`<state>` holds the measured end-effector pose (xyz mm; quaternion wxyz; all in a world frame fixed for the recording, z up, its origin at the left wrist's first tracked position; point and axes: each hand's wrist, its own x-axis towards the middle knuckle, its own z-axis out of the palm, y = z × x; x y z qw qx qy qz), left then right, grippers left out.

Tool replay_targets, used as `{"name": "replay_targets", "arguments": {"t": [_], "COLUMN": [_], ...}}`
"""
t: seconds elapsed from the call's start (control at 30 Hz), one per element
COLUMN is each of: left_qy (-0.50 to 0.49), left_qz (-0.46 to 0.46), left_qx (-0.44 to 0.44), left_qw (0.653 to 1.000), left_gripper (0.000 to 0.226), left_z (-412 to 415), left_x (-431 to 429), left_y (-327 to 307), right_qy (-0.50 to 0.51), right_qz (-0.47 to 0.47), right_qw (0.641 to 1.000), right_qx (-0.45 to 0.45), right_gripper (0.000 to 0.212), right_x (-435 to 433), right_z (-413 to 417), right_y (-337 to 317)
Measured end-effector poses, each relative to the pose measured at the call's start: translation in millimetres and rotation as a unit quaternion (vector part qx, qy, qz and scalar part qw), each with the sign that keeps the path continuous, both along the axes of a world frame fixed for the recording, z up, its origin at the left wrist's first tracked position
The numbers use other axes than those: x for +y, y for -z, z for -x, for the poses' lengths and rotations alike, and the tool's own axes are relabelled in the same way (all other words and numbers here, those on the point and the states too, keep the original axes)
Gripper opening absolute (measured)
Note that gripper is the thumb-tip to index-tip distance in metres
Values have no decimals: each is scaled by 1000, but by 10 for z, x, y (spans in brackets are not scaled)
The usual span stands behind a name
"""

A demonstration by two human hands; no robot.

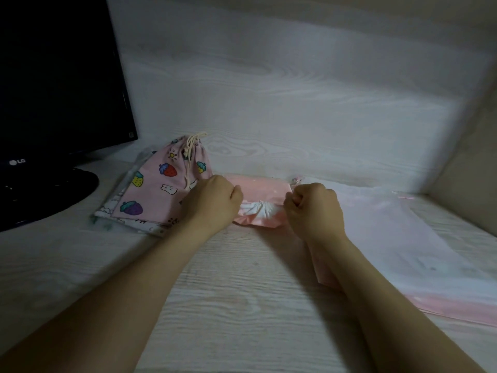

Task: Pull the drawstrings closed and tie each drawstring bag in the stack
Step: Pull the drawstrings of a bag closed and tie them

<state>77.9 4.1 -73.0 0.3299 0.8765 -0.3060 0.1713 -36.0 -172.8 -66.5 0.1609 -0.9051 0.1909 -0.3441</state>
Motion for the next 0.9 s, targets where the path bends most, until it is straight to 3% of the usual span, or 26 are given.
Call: {"name": "replay_targets", "arguments": {"t": [0.3,0.43,0.53,0.7,0.9], "left_qy": [9,55,50,46,-24], "left_qz": [-30,4,-10,-40,-103], "left_qx": [-80,-5,-47,-132,-204], "left_qw": [996,998,998,989,973], "left_gripper": [60,43,22,10,17], "left_z": [-3,-1,9,-36,-71], "left_x": [178,222,220,200,183], "left_y": [-14,-35,-33,24,71], "right_qy": [5,-22,-65,-68,16], "right_qz": [41,-18,-60,24,94], "right_qw": [999,999,996,997,995], "right_qx": [17,16,3,24,35], "right_gripper": [50,60,44,10,22], "right_x": [-92,-107,-52,-64,-78], "right_z": [86,167,158,104,28], "right_y": [44,-1,-25,42,85]}}
